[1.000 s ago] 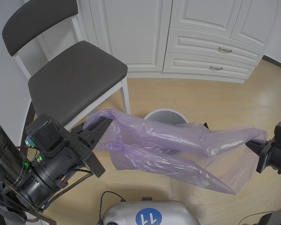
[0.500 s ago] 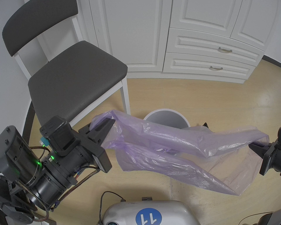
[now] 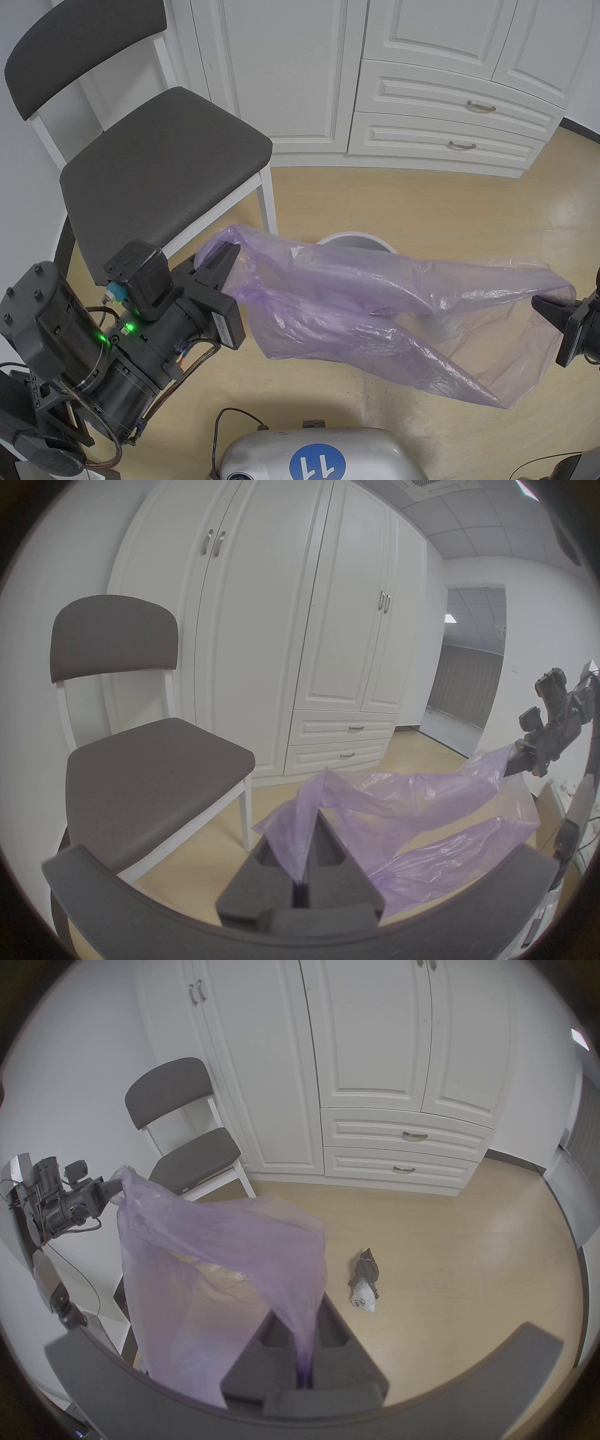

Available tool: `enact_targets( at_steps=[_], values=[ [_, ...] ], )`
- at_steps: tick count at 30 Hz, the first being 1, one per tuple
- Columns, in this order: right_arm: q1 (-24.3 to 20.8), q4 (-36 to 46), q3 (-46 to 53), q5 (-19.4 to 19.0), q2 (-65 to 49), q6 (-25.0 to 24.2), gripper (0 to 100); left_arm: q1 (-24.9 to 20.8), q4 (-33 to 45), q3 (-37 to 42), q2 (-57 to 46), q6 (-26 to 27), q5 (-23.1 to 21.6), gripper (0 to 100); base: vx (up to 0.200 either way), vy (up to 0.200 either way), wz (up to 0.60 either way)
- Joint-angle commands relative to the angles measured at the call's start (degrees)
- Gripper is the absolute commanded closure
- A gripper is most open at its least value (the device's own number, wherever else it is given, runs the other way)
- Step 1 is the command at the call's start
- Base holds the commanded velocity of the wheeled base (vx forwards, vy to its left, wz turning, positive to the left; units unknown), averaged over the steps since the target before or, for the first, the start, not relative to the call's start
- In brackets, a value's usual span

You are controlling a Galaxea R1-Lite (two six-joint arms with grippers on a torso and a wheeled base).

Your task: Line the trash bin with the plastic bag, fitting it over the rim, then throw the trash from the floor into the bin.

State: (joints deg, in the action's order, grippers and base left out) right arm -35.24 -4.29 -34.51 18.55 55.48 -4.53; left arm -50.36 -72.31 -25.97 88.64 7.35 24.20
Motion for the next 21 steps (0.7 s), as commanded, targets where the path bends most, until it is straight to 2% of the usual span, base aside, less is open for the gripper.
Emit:
enact_targets(
  at_steps=[1, 7, 11, 13, 18, 21],
  values=[
    [0.0, -0.1, -0.5, 1.0, 0.2, -0.3, 100, 0.0, 0.0, -0.3, 0.6, 0.6, 0.6, 100, 0.0, 0.0, 0.0],
    [-1.0, -0.3, -0.7, 4.0, 0.2, -0.7, 100, 0.2, 0.0, -0.8, 0.7, 1.0, 2.0, 100, 0.0, 0.0, 0.0],
    [-3.3, -1.9, -0.2, 10.3, 0.2, -0.6, 100, 0.9, 0.0, -1.4, 1.3, 1.2, 3.7, 100, 0.0, 0.0, 0.0],
    [-4.1, -2.5, 0.1, 11.7, -0.1, -0.4, 100, 0.9, 0.0, -1.4, 1.4, 1.2, 3.8, 100, 0.0, 0.0, 0.0],
    [-4.3, -2.7, 0.9, 12.2, -0.3, 0.1, 100, 1.3, 0.0, -1.4, 1.4, 1.2, 3.8, 100, 0.0, 0.0, 0.0],
    [-4.4, -6.3, 2.5, 12.2, -0.4, 0.9, 100, 2.1, 0.0, -1.5, 1.6, 1.7, 3.8, 100, 0.0, 0.0, 0.0]
  ],
)
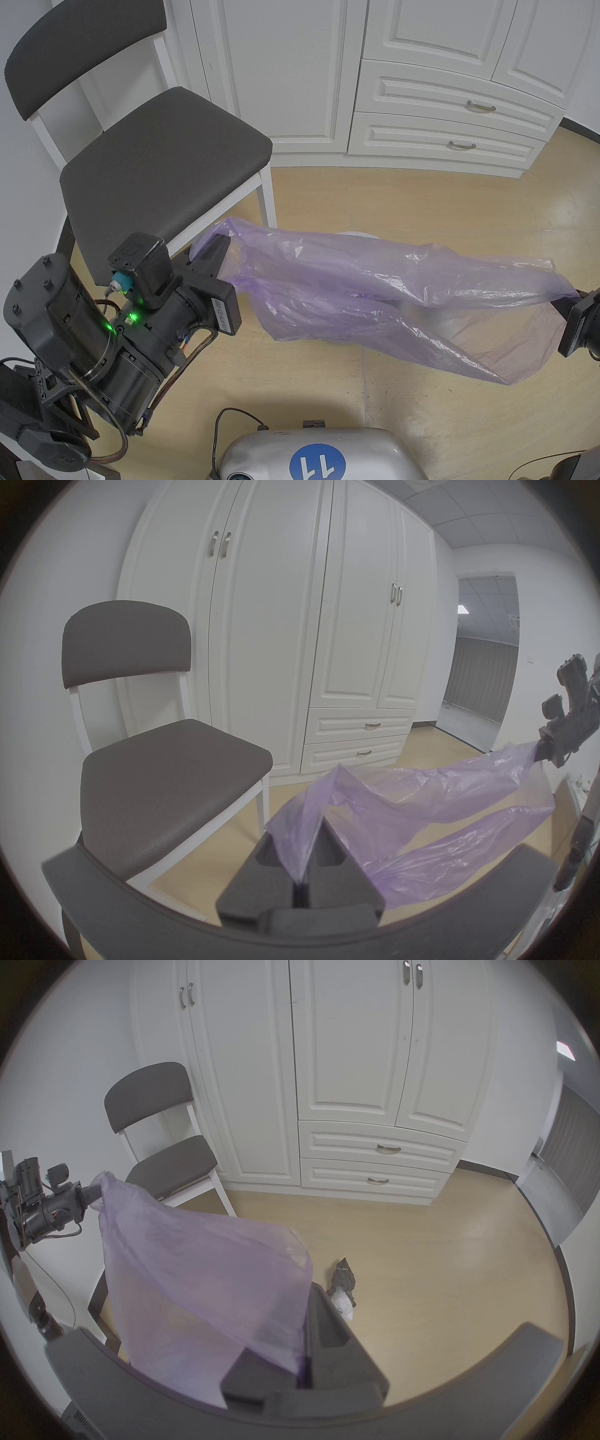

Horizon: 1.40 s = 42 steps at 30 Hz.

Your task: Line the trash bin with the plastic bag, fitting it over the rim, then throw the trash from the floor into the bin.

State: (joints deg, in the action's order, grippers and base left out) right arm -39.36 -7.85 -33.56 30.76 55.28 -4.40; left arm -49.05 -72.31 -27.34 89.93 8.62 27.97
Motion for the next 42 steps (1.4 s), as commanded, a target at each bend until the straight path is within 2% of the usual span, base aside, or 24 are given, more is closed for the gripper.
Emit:
enact_targets(
  at_steps=[1, 3, 5, 6, 7, 11, 17, 27, 37, 42],
  values=[
    [-0.4, -4.6, 2.4, 0.0, -0.2, 1.7, 100, 0.9, -0.1, -0.3, 0.6, 0.5, 0.1, 100, 0.0, 0.0, 0.0],
    [-0.5, -10.0, 4.5, 0.0, 0.1, 4.2, 100, 1.2, -0.6, -0.3, 0.9, 0.7, 0.5, 100, 0.0, 0.0, 0.0],
    [-0.5, -10.0, 4.5, 0.0, 0.1, 4.2, 100, 1.2, -0.6, -0.3, 0.9, 0.7, 0.5, 100, 0.0, 0.0, 0.0],
    [-0.5, -15.9, 7.0, -0.1, 0.4, 7.0, 100, 1.2, -2.3, -0.3, 1.8, 0.9, 1.1, 100, 0.0, 0.0, 0.0],
    [-0.5, -18.3, 7.9, -0.3, 0.5, 8.0, 100, 1.2, -3.4, -0.3, 2.3, 1.4, 1.1, 100, 0.0, 0.0, 0.0],
    [-0.5, -20.5, 8.8, -0.5, 0.5, 8.8, 100, 1.2, -6.7, 0.1, 3.3, 2.8, 1.1, 100, 0.0, 0.0, 0.0],
    [-0.5, -20.8, 9.0, -0.6, 1.3, 8.0, 100, 1.7, -9.7, 0.4, 4.8, 3.8, 1.1, 100, 0.0, 0.0, 0.0],
    [-1.2, -30.6, 11.0, -0.6, 8.1, 5.2, 100, 2.5, -14.1, 0.4, 8.2, 3.3, 0.5, 100, 0.0, 0.0, 0.0],
    [-1.7, -35.9, 12.0, -0.5, 14.9, 1.7, 100, 5.5, -14.3, -0.4, 11.6, 1.9, 0.1, 100, 0.0, 0.0, 0.0],
    [-1.7, -36.0, 11.9, -0.5, 17.4, -0.2, 100, 6.9, -14.3, -0.9, 12.6, 0.3, -2.1, 100, 0.0, 0.0, 0.0]
  ],
)
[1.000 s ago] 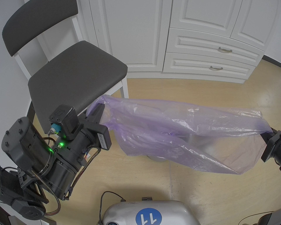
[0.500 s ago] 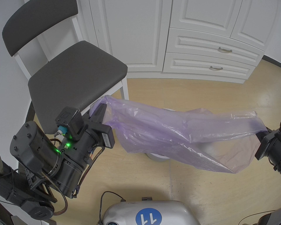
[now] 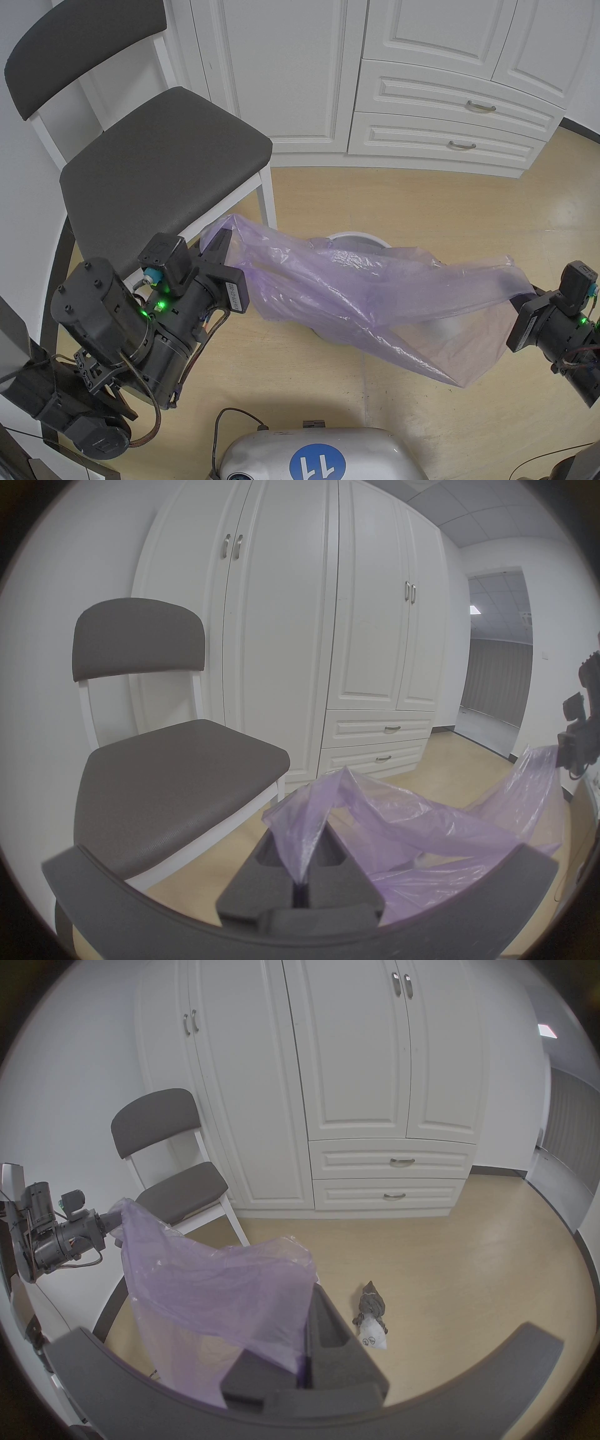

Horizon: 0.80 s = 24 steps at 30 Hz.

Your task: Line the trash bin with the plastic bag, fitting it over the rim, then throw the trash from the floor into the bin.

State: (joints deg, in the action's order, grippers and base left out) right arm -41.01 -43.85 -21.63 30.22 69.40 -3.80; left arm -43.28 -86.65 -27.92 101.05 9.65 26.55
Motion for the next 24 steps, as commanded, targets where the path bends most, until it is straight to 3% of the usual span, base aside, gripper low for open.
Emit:
enact_targets(
  at_steps=[1, 4, 6, 9, 20, 24],
  values=[
    [0.0, 0.0, -0.1, 0.0, 3.5, -0.9, 100, 1.2, 0.0, -0.3, 1.6, -0.9, -0.8, 100, 0.0, 0.0, 0.0],
    [0.0, 0.0, -0.2, 0.0, 4.3, -2.0, 100, 2.1, 0.0, -0.6, 2.1, -2.1, -1.9, 100, 0.0, 0.0, 0.0],
    [0.2, -0.4, -0.6, 0.6, 6.0, -2.9, 100, 4.6, 0.0, -0.1, 2.3, -6.3, -8.3, 100, 0.0, 0.0, 0.0],
    [0.6, -0.4, -1.2, 0.6, 7.1, -4.8, 100, 5.5, 0.1, 0.8, 2.0, -7.9, -11.9, 100, 0.0, 0.0, 0.0],
    [4.1, 0.4, -0.4, -0.7, 5.9, -5.0, 100, 7.9, 0.1, 0.9, 1.9, -7.6, -12.3, 100, 0.0, 0.0, 0.0],
    [6.4, 0.8, -0.3, -2.2, 5.7, -4.7, 100, 8.0, 0.0, 2.2, 1.4, -7.7, -14.5, 100, 0.0, 0.0, 0.0]
  ],
)
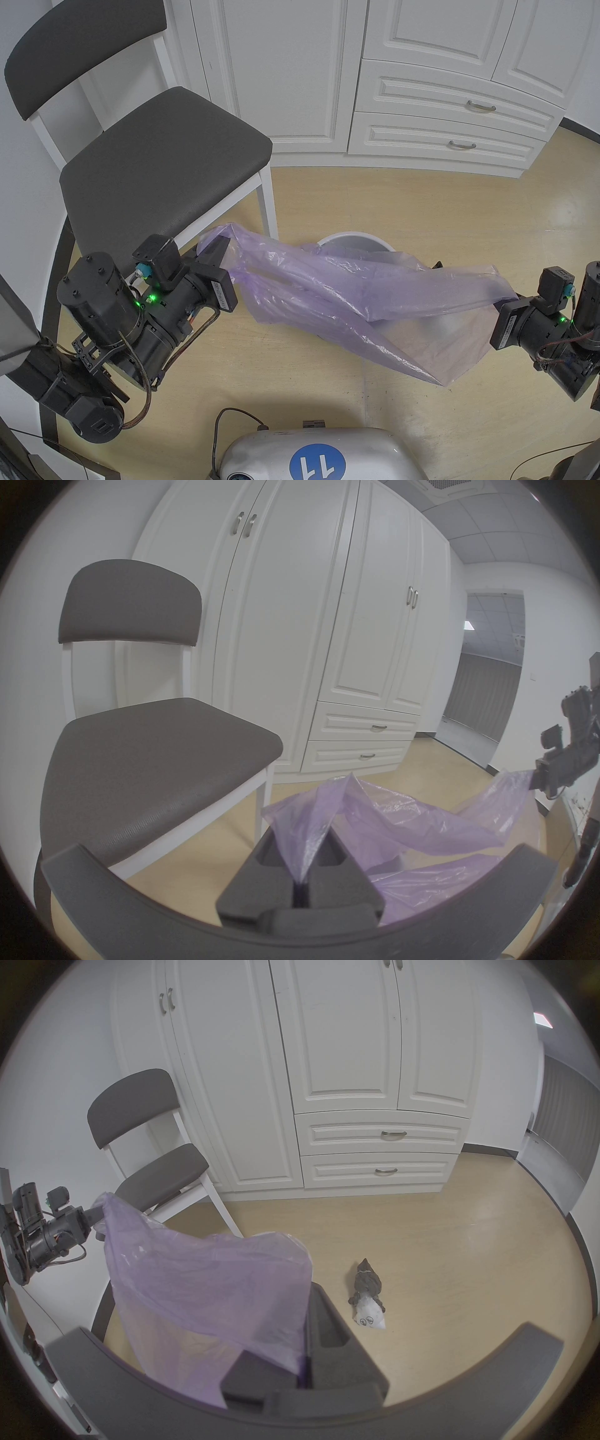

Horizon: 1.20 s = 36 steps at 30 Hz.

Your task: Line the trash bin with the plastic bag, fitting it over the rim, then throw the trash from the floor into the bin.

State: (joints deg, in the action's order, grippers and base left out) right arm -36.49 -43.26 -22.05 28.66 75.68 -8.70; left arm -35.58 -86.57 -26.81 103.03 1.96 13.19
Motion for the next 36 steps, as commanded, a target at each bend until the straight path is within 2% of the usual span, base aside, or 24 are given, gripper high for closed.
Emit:
enact_targets(
  at_steps=[1, 6, 13, 16, 24, 36],
  values=[
    [2.2, 0.2, 0.2, -0.8, -0.4, 0.3, 100, 0.3, -0.1, 1.4, -0.6, 0.0, -1.7, 100, 0.0, 0.0, 0.0],
    [4.3, 0.2, 0.3, -1.9, -0.8, 1.1, 100, 0.7, -0.1, 2.2, -1.7, -0.2, -3.5, 100, 0.0, 0.0, 0.0],
    [5.7, 0.3, 1.1, -2.9, -1.9, 2.7, 100, 1.1, -0.1, 2.4, -1.8, -0.2, -3.7, 100, 0.0, 0.0, 0.0],
    [6.5, 0.3, 1.9, -4.5, -2.9, 4.0, 100, 1.4, -0.1, 2.5, -1.8, -0.2, -3.7, 100, 0.0, 0.0, 0.0],
    [8.0, 3.9, 1.5, -4.7, -4.8, 4.5, 100, 2.8, -0.1, 2.7, -1.9, -0.3, -4.9, 100, 0.0, 0.0, 0.0],
    [8.9, 4.1, 1.5, -5.2, -4.7, 4.6, 100, 3.0, 0.0, 3.0, -2.8, -0.2, -5.0, 100, 0.0, 0.0, 0.0]
  ],
)
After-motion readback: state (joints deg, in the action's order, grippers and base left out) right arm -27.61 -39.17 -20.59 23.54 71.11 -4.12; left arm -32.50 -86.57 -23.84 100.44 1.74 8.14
